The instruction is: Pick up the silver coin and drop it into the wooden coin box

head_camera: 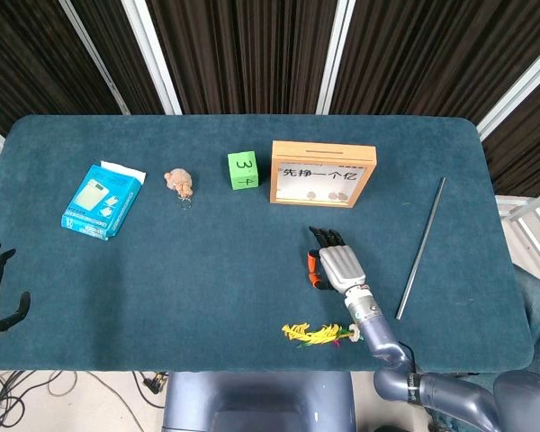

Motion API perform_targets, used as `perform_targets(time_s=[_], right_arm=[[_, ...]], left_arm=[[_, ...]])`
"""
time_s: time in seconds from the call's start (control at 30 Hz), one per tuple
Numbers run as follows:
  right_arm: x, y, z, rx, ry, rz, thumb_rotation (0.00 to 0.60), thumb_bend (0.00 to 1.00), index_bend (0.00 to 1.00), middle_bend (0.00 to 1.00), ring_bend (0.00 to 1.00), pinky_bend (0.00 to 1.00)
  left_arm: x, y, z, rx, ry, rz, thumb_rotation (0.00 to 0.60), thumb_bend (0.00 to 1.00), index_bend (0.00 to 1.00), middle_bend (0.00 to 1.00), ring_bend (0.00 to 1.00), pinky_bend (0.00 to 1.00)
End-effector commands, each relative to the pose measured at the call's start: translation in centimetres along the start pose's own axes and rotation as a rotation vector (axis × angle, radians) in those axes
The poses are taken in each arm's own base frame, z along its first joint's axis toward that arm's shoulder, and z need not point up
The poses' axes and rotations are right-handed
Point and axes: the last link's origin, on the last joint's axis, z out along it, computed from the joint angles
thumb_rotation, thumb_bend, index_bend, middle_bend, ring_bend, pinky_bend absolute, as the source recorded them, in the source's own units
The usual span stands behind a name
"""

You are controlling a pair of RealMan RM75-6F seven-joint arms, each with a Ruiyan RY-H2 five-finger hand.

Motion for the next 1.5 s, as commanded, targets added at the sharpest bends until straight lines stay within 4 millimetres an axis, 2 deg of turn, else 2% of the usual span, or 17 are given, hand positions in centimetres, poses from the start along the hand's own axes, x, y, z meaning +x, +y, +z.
perform_targets(time_s=[0.03, 0.2, 0.3, 0.53, 0.73, 0.83, 1.03, 1.2, 1.5], right_arm=[[0.8, 0.2, -0.1, -0.002, 0.021, 0.012, 0.6, 0.48, 0.69, 0.01, 0.0, 0.0], [2.5, 0.4, -0.4, -0.003, 0.055, 0.024, 0.6, 0.49, 0.7, 0.01, 0.0, 0.0], [5.0, 0.4, -0.9, 0.009, 0.083, 0.049, 0.6, 0.49, 0.7, 0.01, 0.0, 0.0], [12.1, -0.5, -1.9, 0.035, 0.099, 0.145, 0.6, 0.49, 0.7, 0.01, 0.0, 0.0], [17.9, -1.2, -1.5, 0.033, 0.146, 0.163, 0.6, 0.49, 0.71, 0.01, 0.0, 0.0], [19.9, -1.6, -1.2, 0.024, 0.151, 0.178, 0.6, 0.49, 0.71, 0.01, 0.0, 0.0], [23.6, -2.5, 0.4, 0.021, 0.142, 0.217, 0.6, 0.49, 0.72, 0.01, 0.0, 0.0], [26.1, -2.6, 2.7, -0.006, 0.147, 0.196, 0.6, 0.49, 0.74, 0.01, 0.0, 0.0], [28.8, -2.1, 7.2, -0.069, 0.192, 0.216, 0.6, 0.49, 0.75, 0.01, 0.0, 0.0]], left_arm=[[0.0, 0.0, 0.0, -0.001, 0.001, -0.001, 0.6, 0.4, 0.15, 0.03, 0.04, 0.0], [0.0, 0.0, 0.0, 0.0, 0.002, -0.003, 0.6, 0.4, 0.15, 0.03, 0.04, 0.0], [0.0, 0.0, 0.0, -0.001, 0.003, -0.005, 0.6, 0.4, 0.15, 0.03, 0.04, 0.0], [0.0, 0.0, 0.0, 0.002, 0.001, -0.008, 0.6, 0.4, 0.15, 0.03, 0.04, 0.0], [0.0, 0.0, 0.0, 0.005, 0.002, -0.013, 0.6, 0.4, 0.15, 0.03, 0.04, 0.0], [0.0, 0.0, 0.0, 0.006, 0.003, -0.015, 0.6, 0.4, 0.15, 0.03, 0.04, 0.0], [0.0, 0.0, 0.0, 0.006, 0.003, -0.019, 0.6, 0.4, 0.15, 0.03, 0.04, 0.0], [0.0, 0.0, 0.1, 0.012, -0.003, -0.03, 0.6, 0.4, 0.15, 0.03, 0.04, 0.0], [0.1, -0.2, 0.3, 0.033, -0.016, -0.053, 0.6, 0.4, 0.15, 0.03, 0.04, 0.0]])
